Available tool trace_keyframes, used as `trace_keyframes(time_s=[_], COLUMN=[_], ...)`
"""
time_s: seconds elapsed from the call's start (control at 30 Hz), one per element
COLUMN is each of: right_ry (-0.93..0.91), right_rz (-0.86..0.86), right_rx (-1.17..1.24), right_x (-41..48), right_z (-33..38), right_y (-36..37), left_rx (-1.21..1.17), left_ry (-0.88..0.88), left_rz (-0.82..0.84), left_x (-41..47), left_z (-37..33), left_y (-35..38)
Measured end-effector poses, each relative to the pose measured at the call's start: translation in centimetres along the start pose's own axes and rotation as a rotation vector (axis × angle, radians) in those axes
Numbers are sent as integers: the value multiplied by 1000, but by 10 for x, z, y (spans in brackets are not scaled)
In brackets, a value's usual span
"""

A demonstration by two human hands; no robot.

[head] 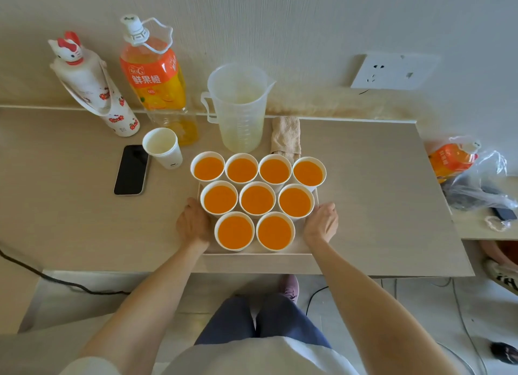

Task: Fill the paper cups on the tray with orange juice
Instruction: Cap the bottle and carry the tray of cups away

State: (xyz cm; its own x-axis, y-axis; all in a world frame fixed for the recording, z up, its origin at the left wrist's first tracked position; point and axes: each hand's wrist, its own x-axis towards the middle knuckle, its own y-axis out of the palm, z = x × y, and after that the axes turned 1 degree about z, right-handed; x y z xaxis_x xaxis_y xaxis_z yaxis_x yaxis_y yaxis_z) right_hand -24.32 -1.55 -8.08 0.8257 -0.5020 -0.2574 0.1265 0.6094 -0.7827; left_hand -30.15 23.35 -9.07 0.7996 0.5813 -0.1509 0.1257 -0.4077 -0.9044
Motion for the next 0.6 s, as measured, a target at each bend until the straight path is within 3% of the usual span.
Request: trace_keyframes(time_s=[0.6], right_ry=[-14], right_rz=[-48], right_rx=[39], right_x=[0], right_z=[-3], right_y=[1], left_rx=[-122], left_ry=[-73], left_rz=[-37], left_x=[-7], left_z=[-5], left_y=[5])
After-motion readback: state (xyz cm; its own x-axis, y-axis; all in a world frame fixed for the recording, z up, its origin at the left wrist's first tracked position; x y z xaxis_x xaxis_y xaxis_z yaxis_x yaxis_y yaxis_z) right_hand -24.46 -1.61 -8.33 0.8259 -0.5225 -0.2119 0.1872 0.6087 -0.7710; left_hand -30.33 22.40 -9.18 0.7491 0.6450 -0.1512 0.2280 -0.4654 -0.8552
